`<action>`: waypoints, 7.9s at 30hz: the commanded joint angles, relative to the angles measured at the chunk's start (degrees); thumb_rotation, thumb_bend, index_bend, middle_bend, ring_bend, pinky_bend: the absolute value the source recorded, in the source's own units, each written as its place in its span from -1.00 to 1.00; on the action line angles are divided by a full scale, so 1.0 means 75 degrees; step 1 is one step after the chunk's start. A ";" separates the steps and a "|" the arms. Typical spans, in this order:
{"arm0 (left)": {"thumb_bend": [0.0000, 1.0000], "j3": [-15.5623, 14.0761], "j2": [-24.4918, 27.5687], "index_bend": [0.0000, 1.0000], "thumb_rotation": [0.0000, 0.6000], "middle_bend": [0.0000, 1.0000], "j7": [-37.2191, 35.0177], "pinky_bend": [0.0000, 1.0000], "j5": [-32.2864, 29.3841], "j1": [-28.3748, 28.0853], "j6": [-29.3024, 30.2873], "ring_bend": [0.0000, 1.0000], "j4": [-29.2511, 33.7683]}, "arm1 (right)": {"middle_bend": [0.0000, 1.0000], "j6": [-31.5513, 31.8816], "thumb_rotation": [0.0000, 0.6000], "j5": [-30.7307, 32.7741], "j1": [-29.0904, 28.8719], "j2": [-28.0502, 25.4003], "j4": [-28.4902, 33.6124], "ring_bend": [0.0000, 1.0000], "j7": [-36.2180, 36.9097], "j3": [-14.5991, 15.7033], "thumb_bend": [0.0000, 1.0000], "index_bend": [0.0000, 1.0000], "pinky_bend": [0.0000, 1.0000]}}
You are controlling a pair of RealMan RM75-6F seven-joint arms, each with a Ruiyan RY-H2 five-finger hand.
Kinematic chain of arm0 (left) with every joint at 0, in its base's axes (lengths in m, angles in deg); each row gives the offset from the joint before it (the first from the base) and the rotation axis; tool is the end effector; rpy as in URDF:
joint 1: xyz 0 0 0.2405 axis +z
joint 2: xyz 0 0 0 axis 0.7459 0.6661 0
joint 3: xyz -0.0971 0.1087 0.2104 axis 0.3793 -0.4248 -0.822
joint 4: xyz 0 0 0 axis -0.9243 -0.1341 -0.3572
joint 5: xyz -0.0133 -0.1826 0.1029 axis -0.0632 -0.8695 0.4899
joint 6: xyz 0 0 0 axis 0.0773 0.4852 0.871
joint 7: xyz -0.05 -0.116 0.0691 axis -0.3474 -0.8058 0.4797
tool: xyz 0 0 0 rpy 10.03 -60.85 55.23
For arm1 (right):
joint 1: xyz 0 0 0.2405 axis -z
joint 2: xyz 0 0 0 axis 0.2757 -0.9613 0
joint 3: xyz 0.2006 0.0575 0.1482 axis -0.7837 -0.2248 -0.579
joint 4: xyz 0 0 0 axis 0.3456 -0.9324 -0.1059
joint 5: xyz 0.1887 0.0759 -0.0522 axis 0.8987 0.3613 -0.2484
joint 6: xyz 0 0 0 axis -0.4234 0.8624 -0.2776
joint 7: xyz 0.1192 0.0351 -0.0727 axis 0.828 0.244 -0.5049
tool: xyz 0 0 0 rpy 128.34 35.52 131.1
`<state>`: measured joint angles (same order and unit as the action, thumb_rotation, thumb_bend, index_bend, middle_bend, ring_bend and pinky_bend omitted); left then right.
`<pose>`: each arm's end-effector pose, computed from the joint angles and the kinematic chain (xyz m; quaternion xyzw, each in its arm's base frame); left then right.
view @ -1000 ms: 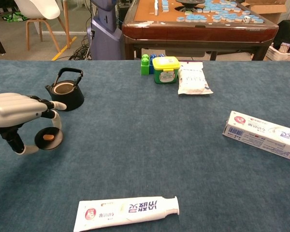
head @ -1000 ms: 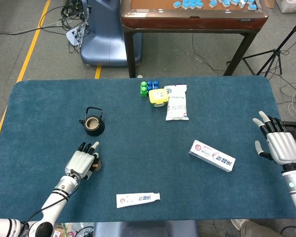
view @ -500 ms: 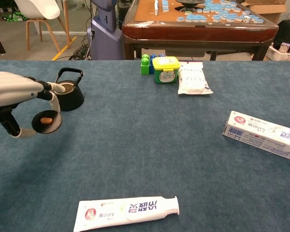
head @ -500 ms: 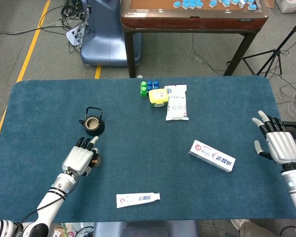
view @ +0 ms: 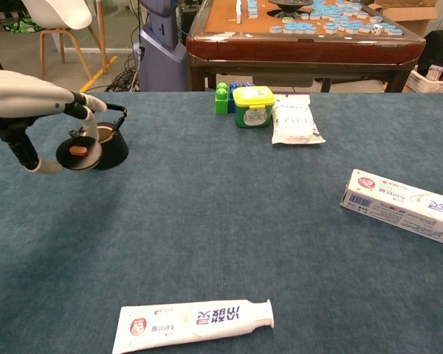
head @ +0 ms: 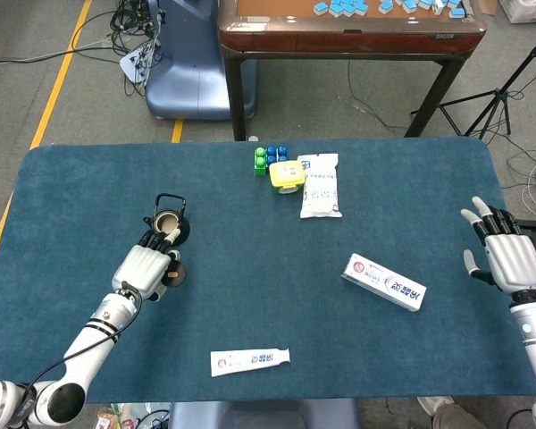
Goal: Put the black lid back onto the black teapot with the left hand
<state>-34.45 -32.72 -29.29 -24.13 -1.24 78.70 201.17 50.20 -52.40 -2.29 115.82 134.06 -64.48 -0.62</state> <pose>-0.1316 0.3121 0.0644 -0.7901 -0.3183 -0.2187 0.4760 -0.3228 -0.2790 0.1823 0.6255 -0.3831 0.3299 0.5943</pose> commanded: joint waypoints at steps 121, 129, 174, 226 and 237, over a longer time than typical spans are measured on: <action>-0.39 -0.1442 -0.1371 -0.12 1.00 -1.00 -1.2881 -1.00 0.7616 -0.1976 -0.4003 -1.00 -0.8783 | -1.00 0.0052 1.00 0.2446 -0.0996 0.0760 0.1037 -1.00 -0.3308 -0.0492 0.03 -0.77 -1.00; -0.39 -0.1596 -0.1571 -0.12 1.00 -1.00 -1.3112 -1.00 0.7619 -0.2105 -0.4036 -1.00 -0.9087 | -1.00 0.0007 1.00 0.2481 -0.0986 0.0750 0.0966 -1.00 -0.3251 -0.0478 0.03 -0.77 -1.00; -0.39 -0.2381 -0.1977 -0.51 1.00 -1.00 -1.4414 -1.00 0.7850 -0.2079 -0.3450 -1.00 -1.0152 | -1.00 0.0089 1.00 0.2566 -0.0999 0.0772 0.0975 -1.00 -0.3317 -0.0506 0.03 -0.77 -1.00; -0.39 -0.0579 -0.0949 -0.59 1.00 -1.00 -0.8965 -1.00 0.4988 -0.0970 -0.3766 -1.00 -0.6917 | -1.00 -0.0196 1.00 0.1583 -0.0764 0.0477 0.0701 -1.00 -0.2086 -0.0292 0.03 -0.77 -1.00; -0.39 -0.0476 -0.0894 -0.58 1.00 -1.00 -0.9192 -1.00 0.5201 -0.0750 -0.3724 -1.00 -0.6903 | -1.00 -0.0216 1.00 0.1590 -0.0807 0.0538 0.0730 -1.00 -0.2171 -0.0321 0.03 -0.77 -1.00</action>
<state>-38.06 -39.41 -98.18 14.84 -6.92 50.75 149.40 48.58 -40.48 -8.34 119.86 139.53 -80.77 -3.03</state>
